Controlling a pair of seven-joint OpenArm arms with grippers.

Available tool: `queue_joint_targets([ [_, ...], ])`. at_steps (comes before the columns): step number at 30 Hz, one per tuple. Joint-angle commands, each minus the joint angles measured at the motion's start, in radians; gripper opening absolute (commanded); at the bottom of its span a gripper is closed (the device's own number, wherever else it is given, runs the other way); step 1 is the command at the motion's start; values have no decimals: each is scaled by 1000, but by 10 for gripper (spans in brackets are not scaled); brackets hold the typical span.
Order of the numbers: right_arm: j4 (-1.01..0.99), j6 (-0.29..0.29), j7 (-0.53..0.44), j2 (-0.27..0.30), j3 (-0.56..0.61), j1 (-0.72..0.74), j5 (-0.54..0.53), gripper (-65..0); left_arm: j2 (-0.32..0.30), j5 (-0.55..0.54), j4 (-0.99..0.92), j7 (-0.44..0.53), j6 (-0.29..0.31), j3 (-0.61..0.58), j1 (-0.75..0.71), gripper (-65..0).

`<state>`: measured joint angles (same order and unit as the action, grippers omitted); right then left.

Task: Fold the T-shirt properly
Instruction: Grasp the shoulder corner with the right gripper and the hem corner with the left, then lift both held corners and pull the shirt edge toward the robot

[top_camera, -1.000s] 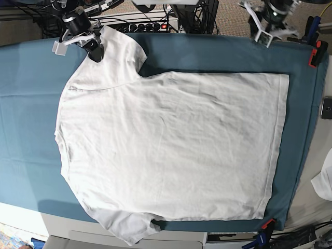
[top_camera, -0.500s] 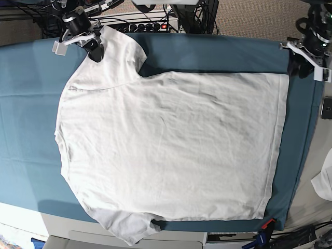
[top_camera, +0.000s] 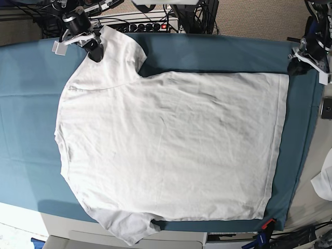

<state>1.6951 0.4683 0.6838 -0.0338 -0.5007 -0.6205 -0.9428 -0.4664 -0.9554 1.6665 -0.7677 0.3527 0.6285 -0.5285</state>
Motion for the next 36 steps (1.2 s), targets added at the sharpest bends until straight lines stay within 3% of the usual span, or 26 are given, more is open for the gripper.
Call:
queue_joint_targets([
  [1, -1, -27, 60, 0, 3, -14, 54, -650, -25, -19, 13, 16, 4, 9, 0, -426],
  [13, -1, -27, 60, 0, 3, -14, 54, -650, -35, -2, 8, 16, 4, 0, 21, -426],
  [22, -1, -27, 60, 0, 3, -14, 55, -650, -41, 37, -38, 16, -15, -132, 97, -426],
  [29, -1, -27, 56, 0, 3, -14, 54, -650, -38, 36, -38, 21, -11, -162, 99, -429],
  [31, -1, -27, 50, 0, 3, -14, 54, -650, -39, 36, -38, 27, -11, -162, 99, -490],
  [34, -1, -27, 48, 0, 3, -14, 53, -650, -39, 36, -38, 27, -11, -162, 99, -650],
  [36, -1, -27, 48, 0, 3, -14, 53, -650, -39, 36, -38, 27, -11, -162, 99, -650],
])
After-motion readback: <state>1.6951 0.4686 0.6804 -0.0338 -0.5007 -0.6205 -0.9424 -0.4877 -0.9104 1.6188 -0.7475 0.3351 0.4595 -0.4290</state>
